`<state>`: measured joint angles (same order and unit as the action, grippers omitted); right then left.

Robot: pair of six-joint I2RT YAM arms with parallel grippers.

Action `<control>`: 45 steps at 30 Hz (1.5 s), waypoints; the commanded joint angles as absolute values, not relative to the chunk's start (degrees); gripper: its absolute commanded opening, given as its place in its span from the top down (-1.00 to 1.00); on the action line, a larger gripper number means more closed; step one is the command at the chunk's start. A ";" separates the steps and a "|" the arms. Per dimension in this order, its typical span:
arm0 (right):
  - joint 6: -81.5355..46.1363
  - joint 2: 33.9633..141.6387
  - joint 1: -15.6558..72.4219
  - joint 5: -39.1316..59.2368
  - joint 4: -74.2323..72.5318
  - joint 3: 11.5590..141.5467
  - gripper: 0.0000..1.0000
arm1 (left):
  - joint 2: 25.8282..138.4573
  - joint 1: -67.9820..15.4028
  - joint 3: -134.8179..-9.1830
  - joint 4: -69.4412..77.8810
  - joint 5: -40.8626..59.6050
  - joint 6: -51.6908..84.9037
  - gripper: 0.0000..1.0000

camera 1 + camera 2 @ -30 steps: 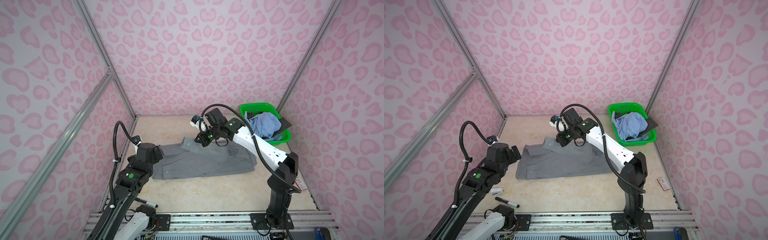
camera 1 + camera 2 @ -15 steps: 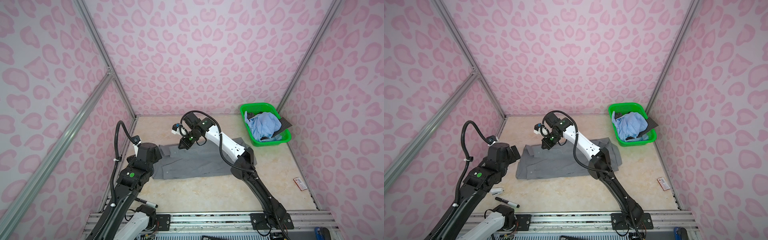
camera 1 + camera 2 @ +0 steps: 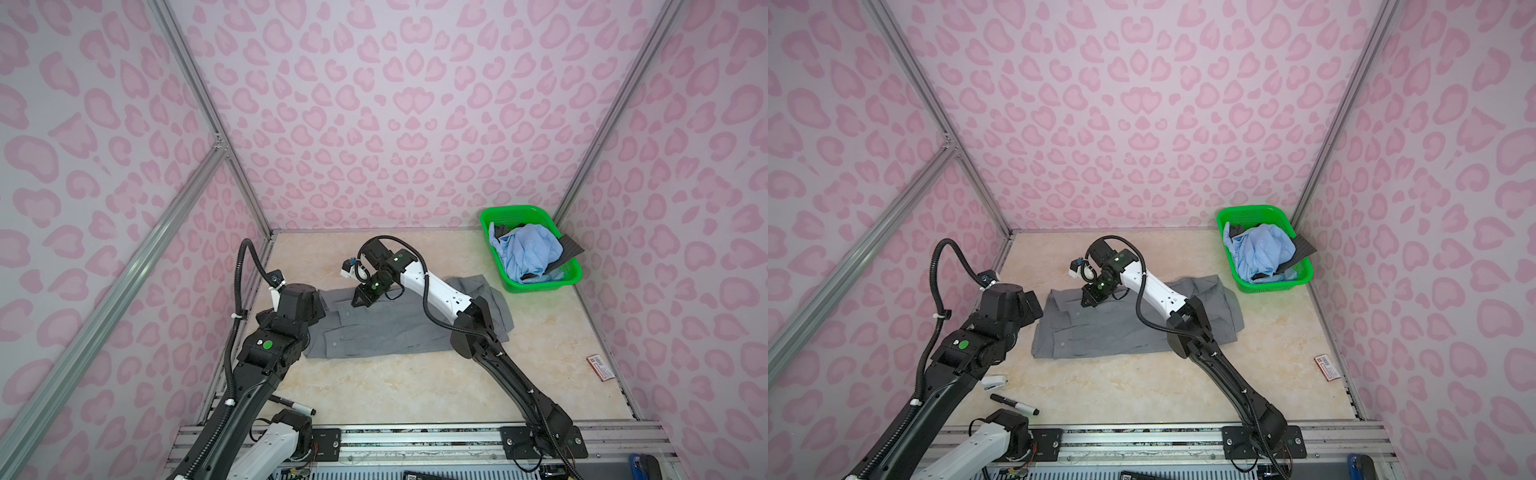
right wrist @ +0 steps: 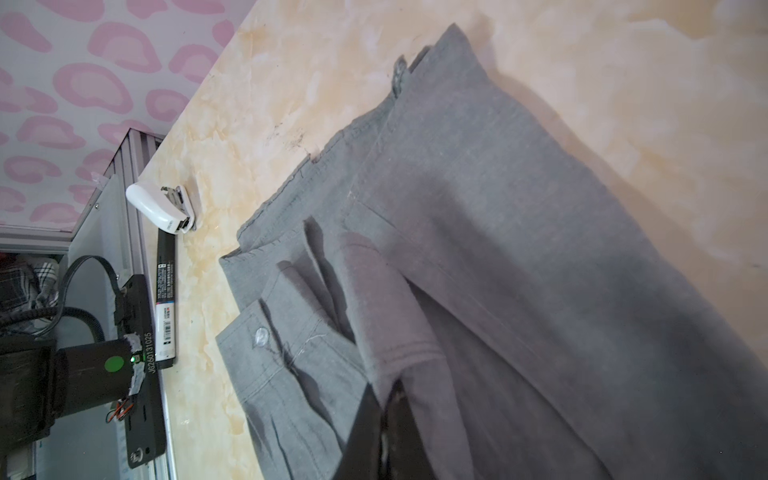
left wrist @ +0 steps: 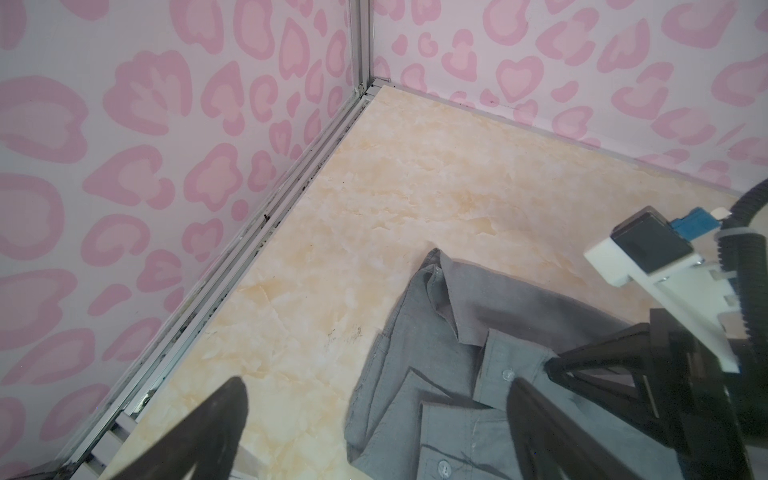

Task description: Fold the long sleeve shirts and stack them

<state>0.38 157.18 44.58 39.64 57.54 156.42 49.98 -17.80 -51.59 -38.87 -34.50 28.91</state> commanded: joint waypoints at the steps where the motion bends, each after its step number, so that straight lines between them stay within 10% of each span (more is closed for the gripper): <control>1: -4.07 157.53 44.00 38.75 52.93 156.80 0.81 | 50.48 -17.75 -51.68 -38.39 -34.63 29.00 -0.96; 5: -6.45 157.04 43.68 37.10 50.72 156.83 0.25 | 51.12 -17.75 -51.59 -38.40 -34.22 28.68 -0.96; 10: -10.89 152.75 41.16 39.24 49.82 156.83 0.06 | 52.14 -17.77 -51.48 -38.42 -33.28 28.33 -0.95; 24: -30.59 112.66 22.44 28.80 17.93 94.88 0.04 | 72.12 -17.80 -57.39 -39.65 -14.56 32.14 -0.98; 45: -34.71 122.43 15.99 13.44 15.74 83.59 0.10 | 105.47 -12.34 -66.54 -37.84 -7.56 42.22 -0.97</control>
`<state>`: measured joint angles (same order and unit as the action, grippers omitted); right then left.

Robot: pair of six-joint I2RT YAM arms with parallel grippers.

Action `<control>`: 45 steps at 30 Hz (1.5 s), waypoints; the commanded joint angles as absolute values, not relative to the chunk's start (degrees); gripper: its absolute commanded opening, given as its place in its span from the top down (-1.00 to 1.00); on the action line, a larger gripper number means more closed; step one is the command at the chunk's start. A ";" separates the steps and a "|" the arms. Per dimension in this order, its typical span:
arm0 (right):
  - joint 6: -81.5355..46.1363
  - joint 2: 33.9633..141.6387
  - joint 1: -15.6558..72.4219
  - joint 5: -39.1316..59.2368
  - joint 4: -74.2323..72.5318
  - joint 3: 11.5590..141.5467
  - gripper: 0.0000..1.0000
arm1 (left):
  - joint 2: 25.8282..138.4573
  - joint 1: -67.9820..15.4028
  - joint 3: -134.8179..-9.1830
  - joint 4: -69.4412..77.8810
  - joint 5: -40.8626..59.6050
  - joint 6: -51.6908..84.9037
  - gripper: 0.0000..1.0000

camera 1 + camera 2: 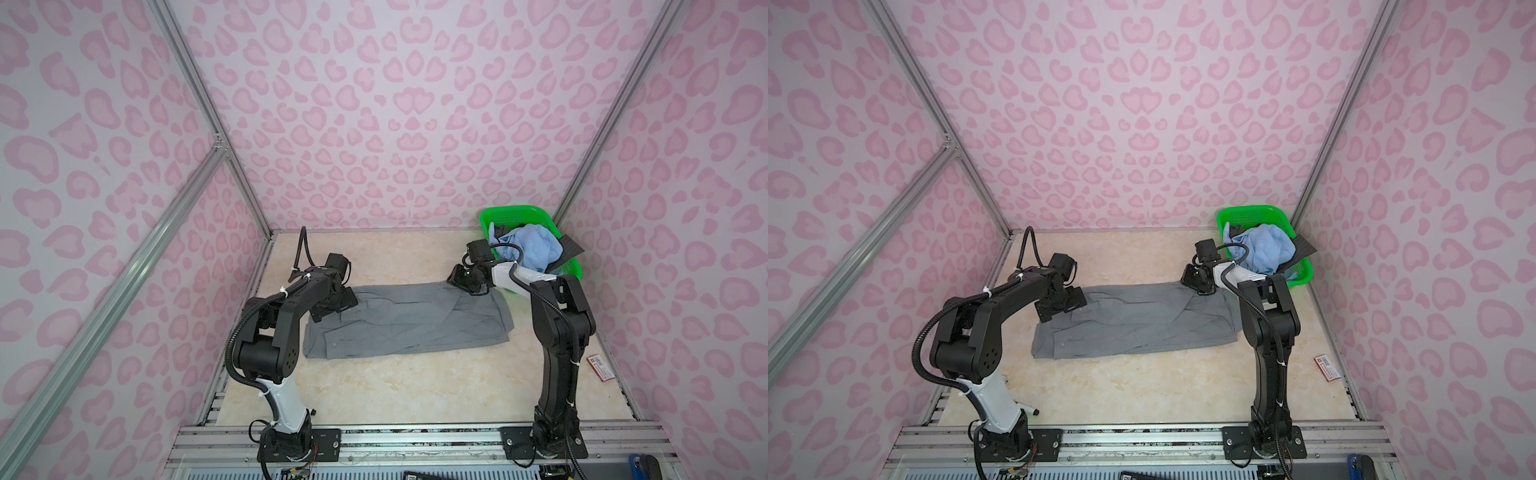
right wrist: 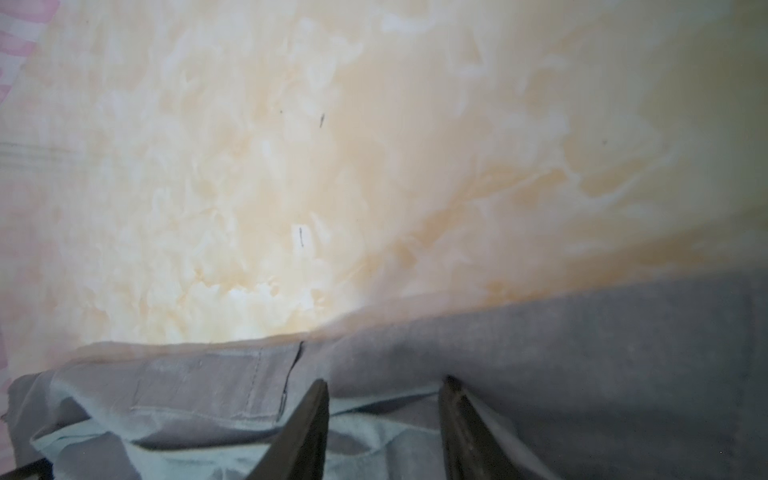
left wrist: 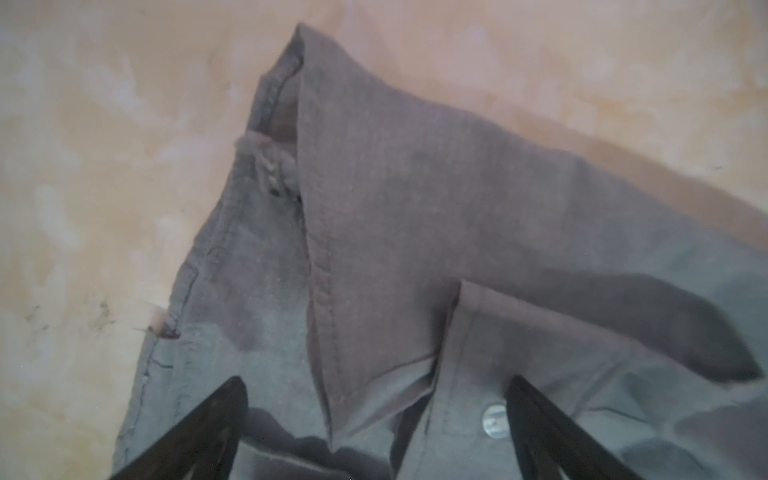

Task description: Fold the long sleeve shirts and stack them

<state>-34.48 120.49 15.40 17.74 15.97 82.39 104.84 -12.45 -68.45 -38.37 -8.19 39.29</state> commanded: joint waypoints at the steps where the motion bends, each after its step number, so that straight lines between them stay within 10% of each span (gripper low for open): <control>1: -34.69 123.88 16.25 13.77 15.88 84.60 0.10 | 105.32 -12.31 -65.14 -37.32 -7.43 43.09 -0.98; 22: -13.70 160.85 27.24 21.64 52.05 158.27 0.12 | 71.86 -32.08 -40.26 -31.42 -5.00 69.14 -0.98; 31: -12.63 139.32 30.91 19.00 47.17 136.92 0.09 | 62.62 -27.56 -46.39 -41.17 -14.41 57.45 -0.95; 45: -36.54 108.42 31.02 23.30 8.07 70.22 0.10 | 76.15 -15.12 -41.15 -29.88 -8.57 47.45 -0.85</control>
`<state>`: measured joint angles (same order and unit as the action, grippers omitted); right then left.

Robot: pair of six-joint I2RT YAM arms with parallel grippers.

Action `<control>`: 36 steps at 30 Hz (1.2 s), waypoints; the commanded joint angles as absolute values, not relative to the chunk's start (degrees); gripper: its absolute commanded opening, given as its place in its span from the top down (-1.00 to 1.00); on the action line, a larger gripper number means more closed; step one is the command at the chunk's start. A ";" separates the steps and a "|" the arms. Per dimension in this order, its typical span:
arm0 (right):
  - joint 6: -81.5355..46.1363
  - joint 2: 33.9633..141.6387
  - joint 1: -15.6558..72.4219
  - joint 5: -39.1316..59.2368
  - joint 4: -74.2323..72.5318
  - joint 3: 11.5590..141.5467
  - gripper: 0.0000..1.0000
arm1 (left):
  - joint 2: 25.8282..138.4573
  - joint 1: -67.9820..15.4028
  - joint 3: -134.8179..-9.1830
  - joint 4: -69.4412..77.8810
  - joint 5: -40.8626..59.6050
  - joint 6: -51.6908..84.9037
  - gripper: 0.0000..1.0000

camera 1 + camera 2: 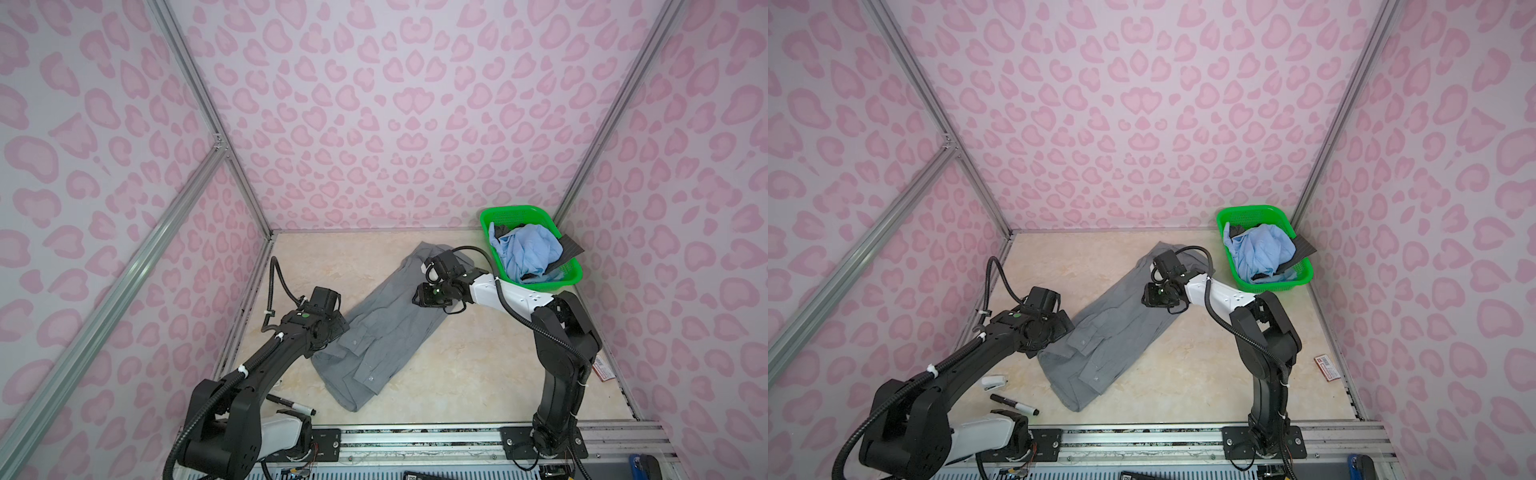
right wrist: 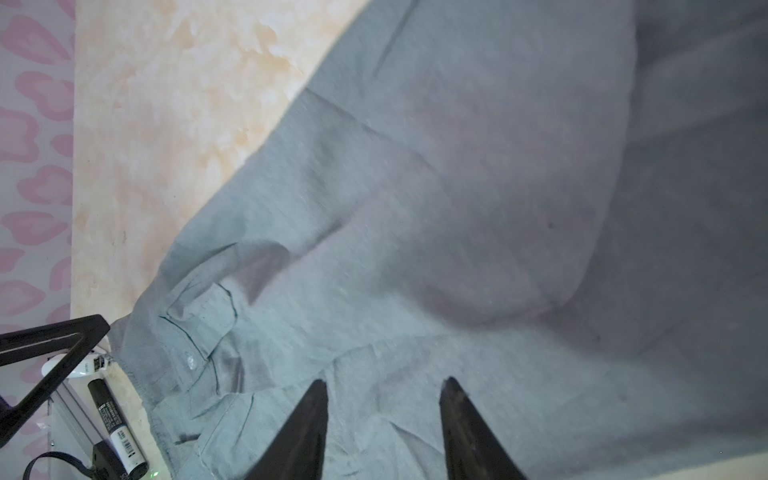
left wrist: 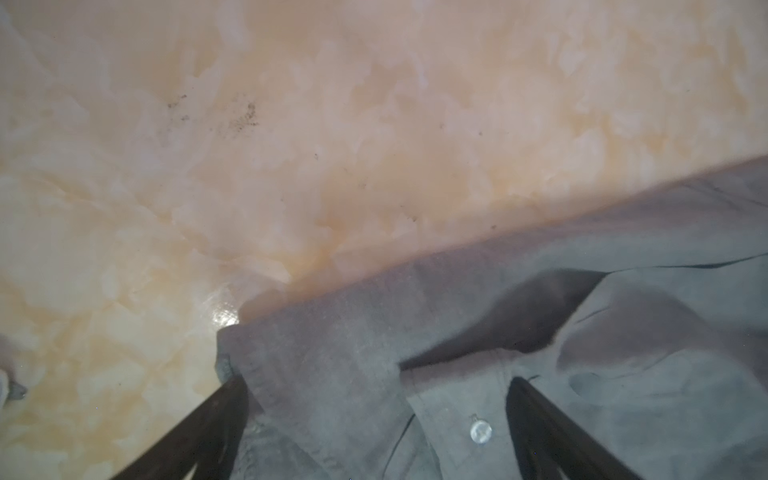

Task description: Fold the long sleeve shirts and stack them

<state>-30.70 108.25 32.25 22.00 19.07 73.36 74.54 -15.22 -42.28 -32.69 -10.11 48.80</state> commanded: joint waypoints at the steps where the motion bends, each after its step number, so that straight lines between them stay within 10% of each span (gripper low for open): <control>1: -37.12 109.23 30.23 23.86 7.95 69.73 0.11 | 76.43 -15.17 -40.35 -29.05 -7.67 47.69 -0.79; 24: -22.22 137.34 22.67 26.19 26.29 107.94 0.18 | 63.35 -45.48 -25.93 -24.68 -7.53 76.70 -0.50; 36: -8.27 147.71 30.99 25.57 48.89 141.76 0.17 | 63.10 -63.07 -36.63 -28.23 -19.08 86.24 -0.83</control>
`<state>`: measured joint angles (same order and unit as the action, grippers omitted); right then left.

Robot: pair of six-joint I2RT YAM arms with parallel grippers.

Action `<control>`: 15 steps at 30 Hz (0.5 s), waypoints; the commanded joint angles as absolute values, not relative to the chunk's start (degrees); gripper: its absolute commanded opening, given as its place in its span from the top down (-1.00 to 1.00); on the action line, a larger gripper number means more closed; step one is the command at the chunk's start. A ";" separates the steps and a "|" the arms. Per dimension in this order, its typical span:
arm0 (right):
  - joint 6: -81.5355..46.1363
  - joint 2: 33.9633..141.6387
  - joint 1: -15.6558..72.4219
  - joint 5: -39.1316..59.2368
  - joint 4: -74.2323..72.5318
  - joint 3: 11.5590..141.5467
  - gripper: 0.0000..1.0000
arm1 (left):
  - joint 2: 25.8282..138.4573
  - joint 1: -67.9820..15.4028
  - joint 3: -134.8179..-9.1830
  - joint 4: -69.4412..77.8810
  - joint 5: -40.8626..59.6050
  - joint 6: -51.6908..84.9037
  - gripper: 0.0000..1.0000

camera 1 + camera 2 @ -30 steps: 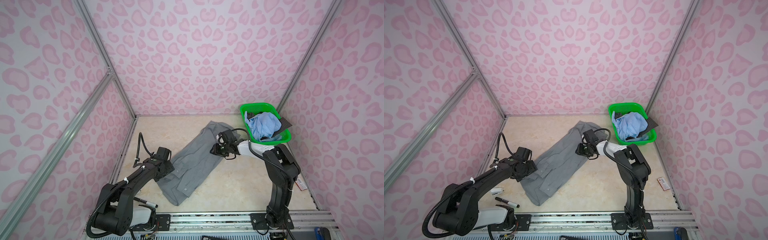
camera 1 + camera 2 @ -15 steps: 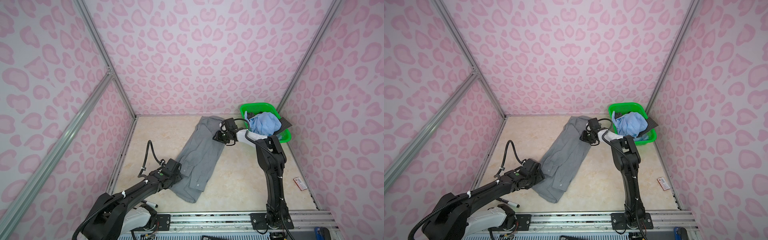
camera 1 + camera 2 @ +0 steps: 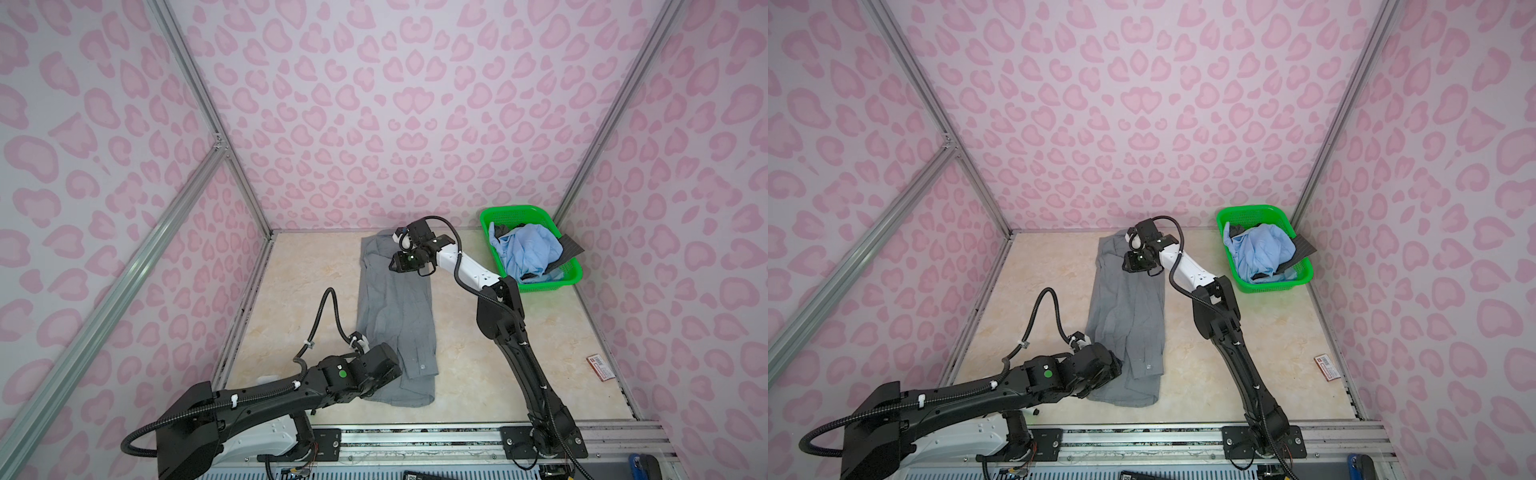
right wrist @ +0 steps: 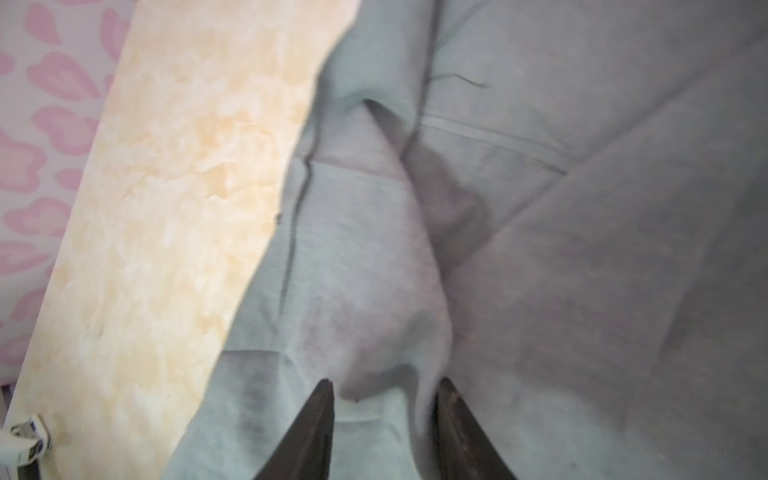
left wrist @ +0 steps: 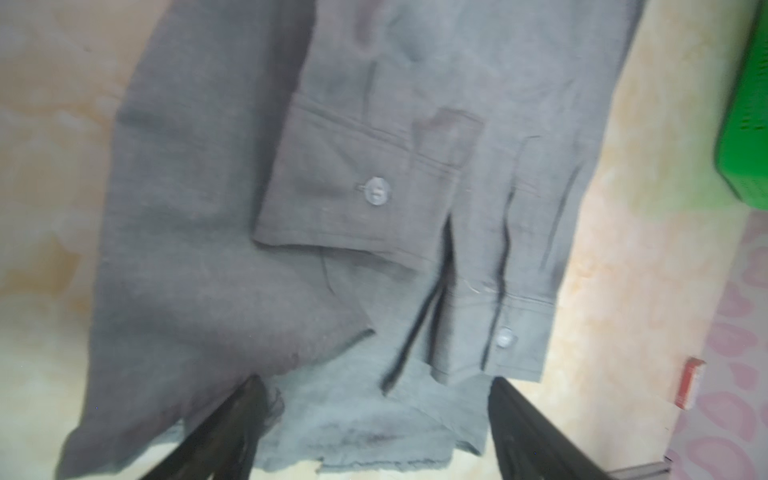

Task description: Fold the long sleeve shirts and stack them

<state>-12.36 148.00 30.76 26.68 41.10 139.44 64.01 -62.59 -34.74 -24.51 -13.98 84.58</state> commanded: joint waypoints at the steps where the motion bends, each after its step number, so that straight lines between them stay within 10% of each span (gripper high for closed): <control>1: -8.34 146.02 31.11 25.26 48.66 140.35 0.17 | 61.83 -62.96 -37.29 -29.77 -20.69 85.08 -0.85; 15: -22.10 110.28 36.50 33.13 20.70 86.56 0.09 | 39.80 -45.93 -37.20 -45.57 -25.56 69.02 -0.89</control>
<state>-16.40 113.36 35.20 30.11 28.42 94.08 42.74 -50.52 -36.12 -42.52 -23.88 75.83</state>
